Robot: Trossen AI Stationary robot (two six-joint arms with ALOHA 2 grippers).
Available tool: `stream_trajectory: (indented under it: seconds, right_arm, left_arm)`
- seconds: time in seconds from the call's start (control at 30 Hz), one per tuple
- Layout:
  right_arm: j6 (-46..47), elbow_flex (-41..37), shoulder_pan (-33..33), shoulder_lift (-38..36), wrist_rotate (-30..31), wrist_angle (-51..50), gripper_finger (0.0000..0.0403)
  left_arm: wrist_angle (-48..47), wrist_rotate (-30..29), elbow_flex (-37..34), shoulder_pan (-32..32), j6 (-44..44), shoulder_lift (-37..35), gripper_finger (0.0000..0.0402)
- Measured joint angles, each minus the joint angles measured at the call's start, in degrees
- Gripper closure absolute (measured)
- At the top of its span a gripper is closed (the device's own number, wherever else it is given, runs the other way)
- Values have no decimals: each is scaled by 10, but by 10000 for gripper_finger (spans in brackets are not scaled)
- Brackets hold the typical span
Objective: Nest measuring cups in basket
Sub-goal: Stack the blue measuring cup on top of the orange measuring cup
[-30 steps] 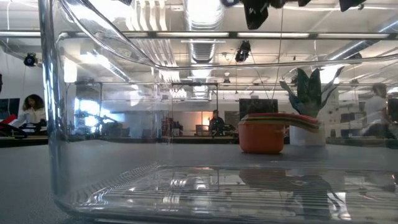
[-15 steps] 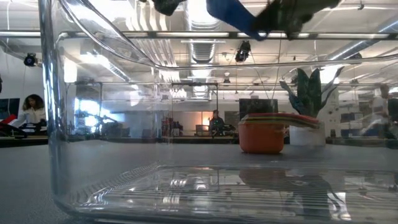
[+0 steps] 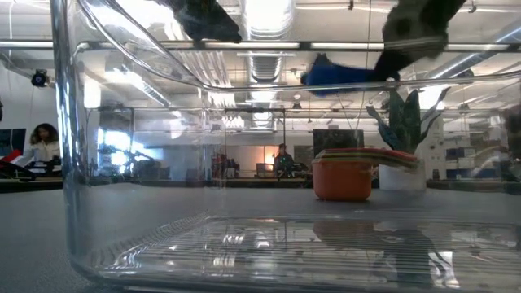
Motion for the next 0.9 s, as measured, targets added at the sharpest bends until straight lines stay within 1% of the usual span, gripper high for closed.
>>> stream_trajectory:
  seconds: [0.13,0.23,0.4,0.53,0.73,0.9]
  right_arm:
    - [87,58,7,91,0,-165,395]
    - [122,78,15,135,-3,-219,395]
    - [118,93,26,169,-18,-219,395]
    - [118,92,26,174,-37,-220,395]
    - [117,91,26,174,-39,-220,393]
    - [110,91,25,174,-48,-215,375]
  left_arm:
    - [-7,0,0,0,-10,1,238]
    - [-9,0,-5,0,-11,1,238]
    - [-8,0,-17,0,-11,1,238]
    - [-8,0,-22,0,-17,2,238]
    - [-7,1,-22,0,-17,2,238]
    - [-7,1,-22,0,-17,2,238]
